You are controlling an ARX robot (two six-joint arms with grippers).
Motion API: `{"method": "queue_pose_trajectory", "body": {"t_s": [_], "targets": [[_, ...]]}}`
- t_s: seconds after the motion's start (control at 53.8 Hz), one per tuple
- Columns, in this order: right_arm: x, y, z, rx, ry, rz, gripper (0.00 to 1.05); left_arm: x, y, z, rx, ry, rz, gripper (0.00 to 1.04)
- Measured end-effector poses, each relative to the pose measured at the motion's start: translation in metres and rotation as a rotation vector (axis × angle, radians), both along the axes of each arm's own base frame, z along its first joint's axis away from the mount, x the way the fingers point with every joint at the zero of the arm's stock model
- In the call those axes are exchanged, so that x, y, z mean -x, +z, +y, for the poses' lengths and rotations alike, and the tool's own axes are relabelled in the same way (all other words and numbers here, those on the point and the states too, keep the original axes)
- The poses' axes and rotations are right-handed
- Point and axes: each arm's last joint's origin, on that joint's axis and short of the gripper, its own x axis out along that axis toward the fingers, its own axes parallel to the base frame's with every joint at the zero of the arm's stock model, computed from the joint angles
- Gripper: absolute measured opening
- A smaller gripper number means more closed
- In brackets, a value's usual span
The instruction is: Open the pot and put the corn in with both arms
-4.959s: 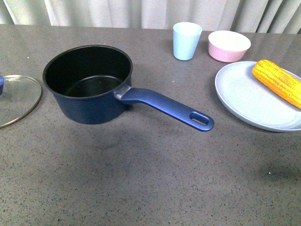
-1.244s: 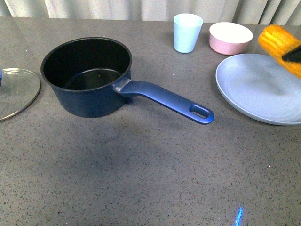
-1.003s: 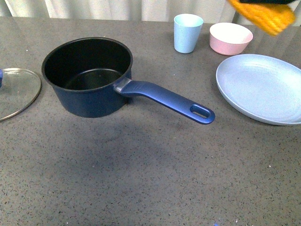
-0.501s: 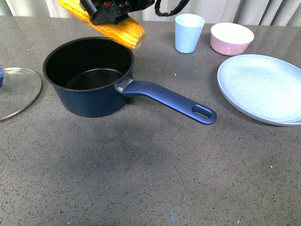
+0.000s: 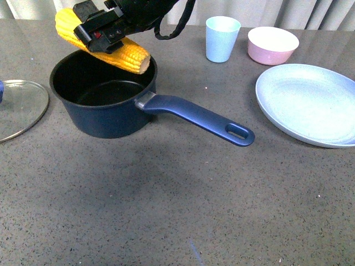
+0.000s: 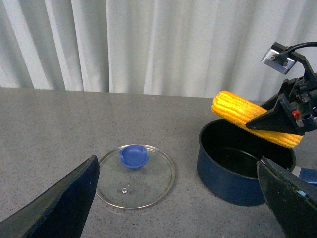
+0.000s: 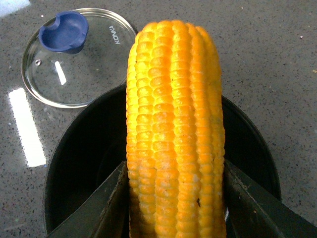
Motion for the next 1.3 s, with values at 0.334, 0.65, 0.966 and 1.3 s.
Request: {"method": "queue_pose_trajectory", "body": {"t_s": [0.334, 0.65, 0.966, 1.3], "targets": [[-0.005, -0.011, 0.005, 0.019, -0.026, 0.005, 0.92, 0.000, 0.000, 0.000, 0.000, 0.000, 0.000, 0.96], [0.002, 0.026, -0.042, -0.138, -0.126, -0.034, 0.96, 0.000, 0.000, 0.000, 0.000, 0.000, 0.000, 0.96], [0.051, 0.100, -0.173, -0.453, -0.370, -0.130, 0.96, 0.000, 0.000, 0.000, 0.000, 0.000, 0.000, 0.96], [0.143, 0.108, -0.250, -0.488, -0.966, -0.502, 0.71, 0.000, 0.000, 0.000, 0.000, 0.000, 0.000, 0.96]]}}
